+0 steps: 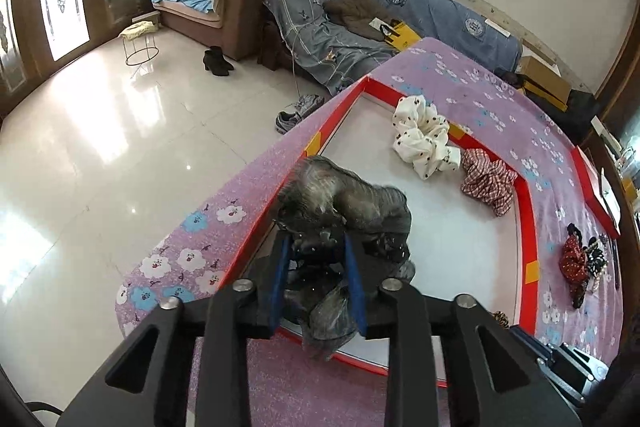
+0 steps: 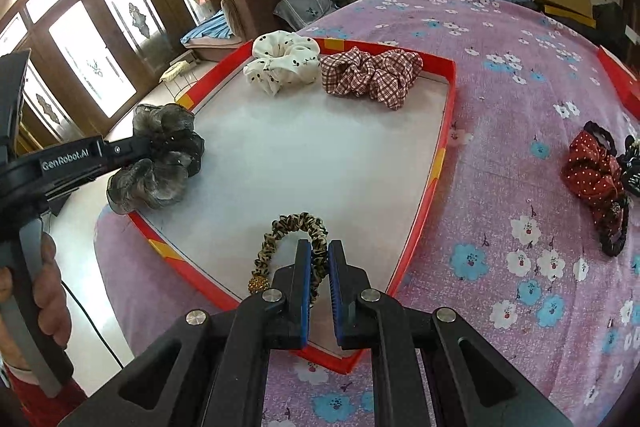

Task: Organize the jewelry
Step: 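Carry both items into the tray and open both tools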

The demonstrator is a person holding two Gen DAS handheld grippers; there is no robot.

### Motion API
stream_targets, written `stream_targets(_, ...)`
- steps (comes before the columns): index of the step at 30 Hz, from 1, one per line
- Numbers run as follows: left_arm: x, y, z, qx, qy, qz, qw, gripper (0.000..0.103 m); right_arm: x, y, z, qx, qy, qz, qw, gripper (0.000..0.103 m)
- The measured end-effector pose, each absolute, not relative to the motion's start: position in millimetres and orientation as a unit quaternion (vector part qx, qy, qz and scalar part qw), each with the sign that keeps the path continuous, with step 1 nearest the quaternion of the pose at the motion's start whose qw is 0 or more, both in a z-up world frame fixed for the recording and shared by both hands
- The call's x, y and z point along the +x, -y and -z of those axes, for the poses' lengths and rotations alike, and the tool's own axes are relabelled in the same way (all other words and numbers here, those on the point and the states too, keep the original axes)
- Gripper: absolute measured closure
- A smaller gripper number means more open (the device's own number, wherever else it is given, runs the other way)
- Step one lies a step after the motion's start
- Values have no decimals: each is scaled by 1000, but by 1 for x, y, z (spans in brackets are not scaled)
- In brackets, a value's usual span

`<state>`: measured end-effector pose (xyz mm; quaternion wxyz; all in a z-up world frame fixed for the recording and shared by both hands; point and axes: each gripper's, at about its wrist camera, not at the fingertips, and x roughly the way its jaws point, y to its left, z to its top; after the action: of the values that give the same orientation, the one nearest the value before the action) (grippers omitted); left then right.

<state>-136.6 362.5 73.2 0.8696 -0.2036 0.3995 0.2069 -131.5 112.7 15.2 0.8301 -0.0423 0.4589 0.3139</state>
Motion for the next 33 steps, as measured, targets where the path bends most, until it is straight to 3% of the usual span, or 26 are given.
stream_targets(5,-141,-361,-85,-209,-379,-212,876,58,-133,-110,-18,-39,-459,-313,831,88)
stream_targets(9,-143,-357,-92,-208,-369,-213,880,54,-135,-107,-22,-34,-451,-310,836,65)
stream_targets(33,-131,-281,-114,-137,-378,-181,898,49,-135,-39,-40,-38,-413,-244,877,62)
